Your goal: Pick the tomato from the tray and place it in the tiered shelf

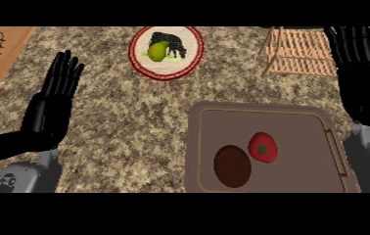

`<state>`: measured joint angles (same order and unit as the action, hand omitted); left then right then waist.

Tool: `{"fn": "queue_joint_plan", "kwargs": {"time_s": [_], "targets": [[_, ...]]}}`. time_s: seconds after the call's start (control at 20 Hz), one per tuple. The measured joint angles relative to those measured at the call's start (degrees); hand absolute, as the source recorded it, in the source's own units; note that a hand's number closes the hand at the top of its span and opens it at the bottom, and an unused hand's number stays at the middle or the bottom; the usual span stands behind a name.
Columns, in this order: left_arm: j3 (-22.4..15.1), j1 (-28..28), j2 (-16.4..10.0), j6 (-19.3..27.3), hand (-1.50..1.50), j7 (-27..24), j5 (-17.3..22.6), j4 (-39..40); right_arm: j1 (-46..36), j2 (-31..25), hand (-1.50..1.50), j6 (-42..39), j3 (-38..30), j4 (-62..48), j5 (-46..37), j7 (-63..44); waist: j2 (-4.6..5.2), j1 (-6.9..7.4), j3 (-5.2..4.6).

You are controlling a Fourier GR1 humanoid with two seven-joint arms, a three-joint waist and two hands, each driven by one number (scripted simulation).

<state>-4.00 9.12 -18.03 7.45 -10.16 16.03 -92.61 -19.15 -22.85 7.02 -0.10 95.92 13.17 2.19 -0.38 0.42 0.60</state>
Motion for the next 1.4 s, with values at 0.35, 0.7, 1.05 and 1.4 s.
{"fn": "queue_joint_plan", "kwargs": {"time_s": [0.35, 0.7, 1.05, 1.4], "targets": [[1.8, -3.2, -1.4, 5.0, 0.00, 6.6, -3.5, 1.0, 2.5, 2.1, -1.50, 7.7, 8.4, 4.8, -15.1, -2.1, 0.02, -0.81, -0.64], [1.1, -5.8, -1.4, 8.3, 0.00, 15.1, -5.6, -2.9, 16.2, 7.0, -1.50, 12.2, 11.4, 15.9, -16.7, 2.1, 0.08, -1.02, -0.56], [0.9, -5.5, -0.8, 9.1, 0.00, 16.7, -6.9, -2.8, 23.8, -3.9, -1.50, 4.8, 17.0, 28.5, -26.1, -7.0, -0.11, -1.77, -0.77], [0.3, -5.5, -0.4, 9.8, 0.00, 17.5, -7.9, -2.8, 24.5, -15.1, -1.50, -3.8, 21.8, 36.9, -42.8, -25.9, -0.26, -1.62, -1.09]]}}
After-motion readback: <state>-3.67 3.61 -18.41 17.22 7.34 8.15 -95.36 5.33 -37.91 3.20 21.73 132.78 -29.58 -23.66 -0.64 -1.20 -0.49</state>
